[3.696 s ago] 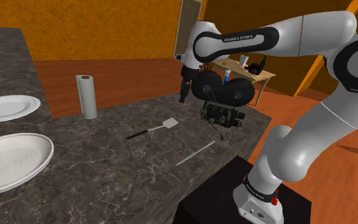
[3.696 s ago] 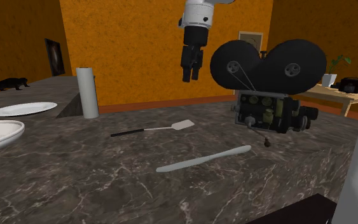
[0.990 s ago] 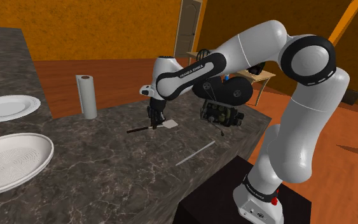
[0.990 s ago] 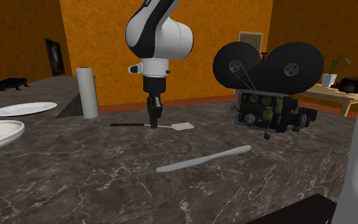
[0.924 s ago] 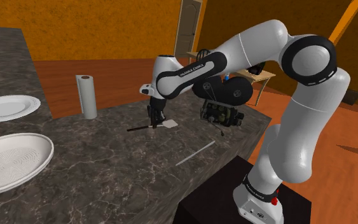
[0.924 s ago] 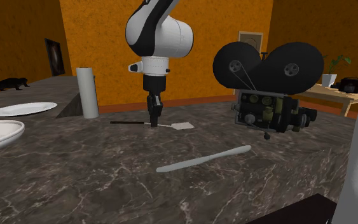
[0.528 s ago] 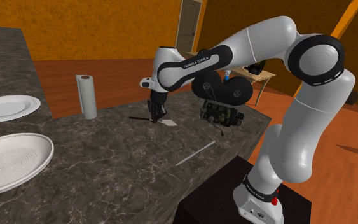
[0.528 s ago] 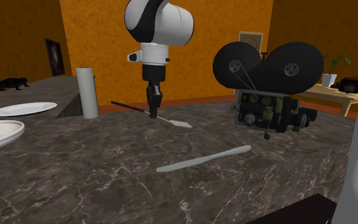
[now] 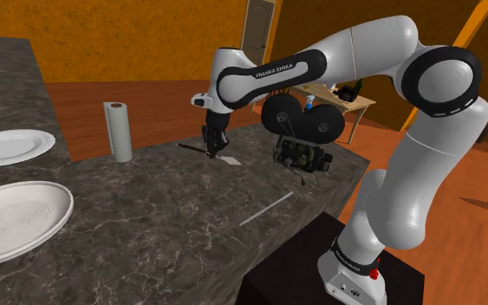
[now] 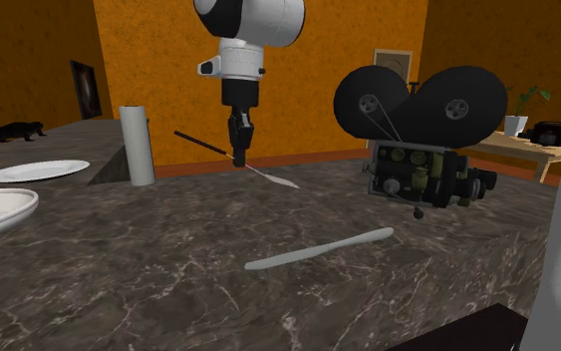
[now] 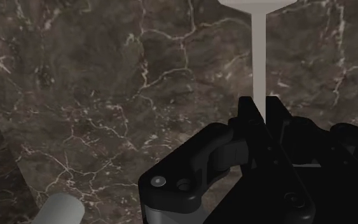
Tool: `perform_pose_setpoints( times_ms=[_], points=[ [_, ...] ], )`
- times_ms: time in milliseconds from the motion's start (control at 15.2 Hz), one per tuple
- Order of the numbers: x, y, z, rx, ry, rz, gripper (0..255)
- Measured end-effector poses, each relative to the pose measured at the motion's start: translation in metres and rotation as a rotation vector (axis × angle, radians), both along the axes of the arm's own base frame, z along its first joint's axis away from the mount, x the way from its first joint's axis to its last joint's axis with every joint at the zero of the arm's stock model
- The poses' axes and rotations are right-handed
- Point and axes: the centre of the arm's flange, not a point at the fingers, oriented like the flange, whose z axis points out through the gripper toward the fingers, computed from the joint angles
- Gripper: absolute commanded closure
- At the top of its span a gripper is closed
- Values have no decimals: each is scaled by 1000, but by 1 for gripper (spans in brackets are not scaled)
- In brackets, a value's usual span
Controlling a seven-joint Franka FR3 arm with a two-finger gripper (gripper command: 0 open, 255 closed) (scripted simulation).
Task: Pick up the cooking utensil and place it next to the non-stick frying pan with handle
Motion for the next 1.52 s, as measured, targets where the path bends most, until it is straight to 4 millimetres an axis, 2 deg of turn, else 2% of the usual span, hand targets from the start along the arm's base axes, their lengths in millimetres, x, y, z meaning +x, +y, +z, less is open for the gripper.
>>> perform_pose_setpoints(
  times_ms=[264,396,1518],
  points=[
    [-1,-1,20,0,0,0,255],
    [-6,14,22,0,0,1,255],
    [-76,228,23,-1,0,2,255]
  ],
)
